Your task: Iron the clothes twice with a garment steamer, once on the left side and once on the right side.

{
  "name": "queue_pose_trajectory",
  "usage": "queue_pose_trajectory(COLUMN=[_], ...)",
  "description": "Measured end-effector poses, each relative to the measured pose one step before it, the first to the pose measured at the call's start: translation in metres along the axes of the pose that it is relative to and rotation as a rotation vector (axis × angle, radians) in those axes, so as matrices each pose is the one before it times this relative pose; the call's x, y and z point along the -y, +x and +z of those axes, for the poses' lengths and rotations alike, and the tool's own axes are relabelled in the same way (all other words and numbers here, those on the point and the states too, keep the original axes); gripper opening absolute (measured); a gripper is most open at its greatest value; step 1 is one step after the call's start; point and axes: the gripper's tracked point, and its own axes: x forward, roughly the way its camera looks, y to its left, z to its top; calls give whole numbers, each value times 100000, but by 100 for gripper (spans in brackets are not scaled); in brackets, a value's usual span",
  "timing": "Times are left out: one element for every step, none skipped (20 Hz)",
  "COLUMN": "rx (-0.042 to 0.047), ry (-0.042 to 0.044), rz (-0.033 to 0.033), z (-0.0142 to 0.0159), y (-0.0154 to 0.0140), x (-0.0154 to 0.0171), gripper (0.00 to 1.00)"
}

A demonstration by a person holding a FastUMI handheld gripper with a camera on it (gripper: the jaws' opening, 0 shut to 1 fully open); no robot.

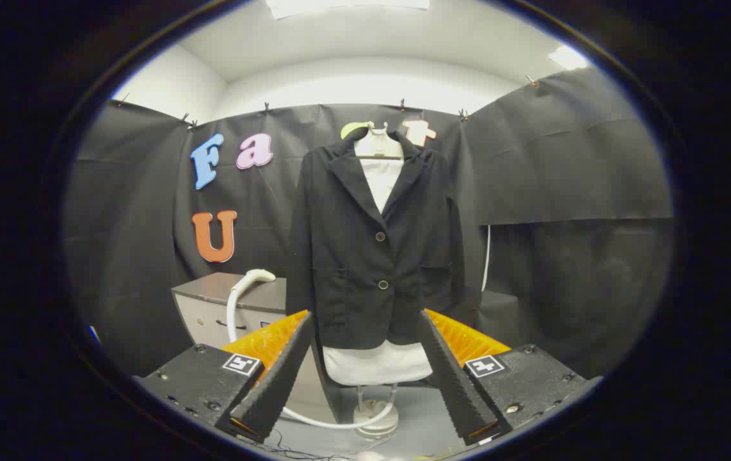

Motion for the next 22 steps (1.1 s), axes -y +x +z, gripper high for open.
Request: queue_pose_trajectory(rx=[-464,-484,-240,59,91,-50,-135,211,228,290,199,318,-74,-212,-177,-61,-519,-611,-1150,-1332,-742,-890], ry=[-5,193,205,576,524,441,400,279,285,49,-37,-188,-399,-489,-455,-384,-434,-193,-12,33,681,752], rz=[-130,-526,-185,-206,-111,-103,-355,15,-32,135,-205,41,-161,-181,12,101,-10,217,554,381,437,615], z=[-9,-291,-33,49,75,-11,119,50,189,201,157,181,58,-4,-80,58,-93,-229,-108,-316,-64,20], y=[-9,130,-41,-105,-121,-81,-200,-139,-174,-151,-47,-46,-25,14,30,3,162,198,134,228,199,288], x=[-195,-130,-161,-164,-38,-65,-38,15,-57,-198,58,-149,-60,-73,-129,-264,-219,-168,-341,-430,-425,-585], gripper=[100,100,100,100,100,100,100,100,100,100,100,100,100,100,100,100,100,100,100,100,100,100])
